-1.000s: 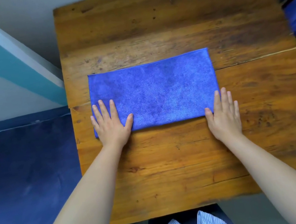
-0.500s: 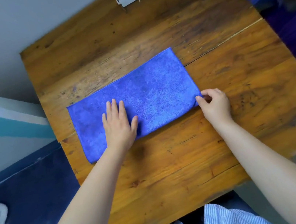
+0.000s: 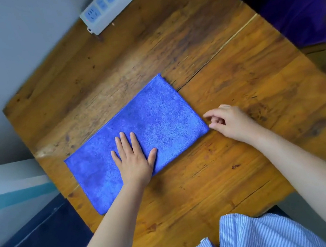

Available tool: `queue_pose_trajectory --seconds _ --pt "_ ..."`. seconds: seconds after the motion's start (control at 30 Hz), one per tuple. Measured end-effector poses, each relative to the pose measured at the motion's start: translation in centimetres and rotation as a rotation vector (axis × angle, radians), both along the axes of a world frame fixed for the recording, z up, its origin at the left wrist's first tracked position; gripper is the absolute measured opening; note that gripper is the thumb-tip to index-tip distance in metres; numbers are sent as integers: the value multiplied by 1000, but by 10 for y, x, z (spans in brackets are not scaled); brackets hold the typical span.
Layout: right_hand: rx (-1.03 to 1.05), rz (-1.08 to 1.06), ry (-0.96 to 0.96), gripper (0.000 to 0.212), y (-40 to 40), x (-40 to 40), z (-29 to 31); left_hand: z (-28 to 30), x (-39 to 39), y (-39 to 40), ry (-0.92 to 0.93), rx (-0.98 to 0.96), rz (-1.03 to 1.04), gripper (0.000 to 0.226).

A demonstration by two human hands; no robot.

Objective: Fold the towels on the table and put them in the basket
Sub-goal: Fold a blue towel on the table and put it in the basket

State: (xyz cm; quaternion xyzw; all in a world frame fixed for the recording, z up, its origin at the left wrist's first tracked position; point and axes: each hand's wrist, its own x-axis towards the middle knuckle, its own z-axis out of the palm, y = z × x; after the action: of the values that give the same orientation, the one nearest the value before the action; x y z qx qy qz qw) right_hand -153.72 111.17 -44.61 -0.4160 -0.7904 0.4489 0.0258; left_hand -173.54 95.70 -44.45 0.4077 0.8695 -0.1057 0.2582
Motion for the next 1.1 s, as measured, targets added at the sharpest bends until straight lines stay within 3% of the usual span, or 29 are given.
queue_pose_trajectory --seconds 0.17,0.27,0.37,0.43,0.5,0.57,0.67,0.73,0.8,0.93,1.1 --pt "329 -187 66 30 -18 -13 -4 11 -6 27 -10 99 -126 92" --pt "478 -51 55 32 -38 -36 -3 9 -9 60 -3 238 -246 65" --pt "444 175 -127 39 -52 -37 -14 9 -14 96 0 295 -319 53" --pt "448 192 -114 41 -53 -25 -21 10 -17 119 -18 265 -334 50" --pt "429 131 -16 47 -53 -15 -21 10 -18 138 -52 218 -383 55" --pt "424 8 33 34 -51 -12 -19 14 -17 156 -77 150 -434 61" --pt "377 -96 -101 17 -47 -21 -5 19 -19 180 -90 -30 -453 65" --pt "300 -112 -254 48 -49 -30 2 18 -23 193 -81 -87 -484 62" --pt "290 -166 -345 60 -49 -39 6 18 -28 202 -91 -110 -497 55" --pt "317 -222 -440 56 -51 -48 3 20 -38 205 -80 -103 -598 29" --pt "189 -169 -481 40 -44 -49 16 42 -46 187 -138 90 -634 20"
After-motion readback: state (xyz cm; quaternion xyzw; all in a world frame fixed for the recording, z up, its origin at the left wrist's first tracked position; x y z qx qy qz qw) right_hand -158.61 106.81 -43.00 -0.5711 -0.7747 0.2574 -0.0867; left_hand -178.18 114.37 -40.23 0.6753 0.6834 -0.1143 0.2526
